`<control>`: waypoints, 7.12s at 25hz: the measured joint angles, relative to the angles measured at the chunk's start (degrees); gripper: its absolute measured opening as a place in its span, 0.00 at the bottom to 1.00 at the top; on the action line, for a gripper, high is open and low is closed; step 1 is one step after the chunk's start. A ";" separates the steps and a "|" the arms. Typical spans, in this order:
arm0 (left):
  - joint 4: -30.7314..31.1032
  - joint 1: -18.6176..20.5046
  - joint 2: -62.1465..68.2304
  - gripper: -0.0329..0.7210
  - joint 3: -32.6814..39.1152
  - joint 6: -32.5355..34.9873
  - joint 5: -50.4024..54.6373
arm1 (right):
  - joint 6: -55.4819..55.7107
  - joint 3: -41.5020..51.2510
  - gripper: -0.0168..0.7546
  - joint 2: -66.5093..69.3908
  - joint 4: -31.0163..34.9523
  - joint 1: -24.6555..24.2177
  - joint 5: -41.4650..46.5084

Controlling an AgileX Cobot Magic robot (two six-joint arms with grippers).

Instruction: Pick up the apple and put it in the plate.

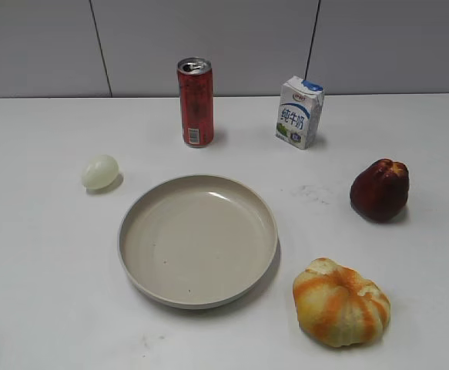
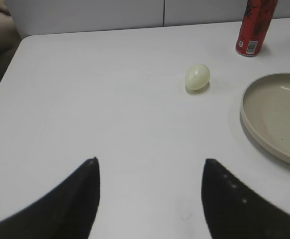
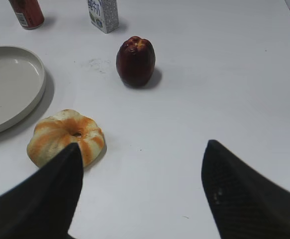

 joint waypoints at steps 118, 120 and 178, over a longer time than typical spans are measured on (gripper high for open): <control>0.00 0.00 0.00 0.69 0.00 0.00 0.00 | 1.23 -72.52 0.90 124.09 6.20 34.23 0.56; 0.00 0.00 0.00 0.69 0.00 0.00 0.00 | 1.23 -76.45 0.90 124.14 6.20 32.09 4.48; 0.00 0.00 0.00 0.69 0.00 0.00 0.00 | -1.56 -1.14 0.79 32.11 3.21 -1.71 -2.39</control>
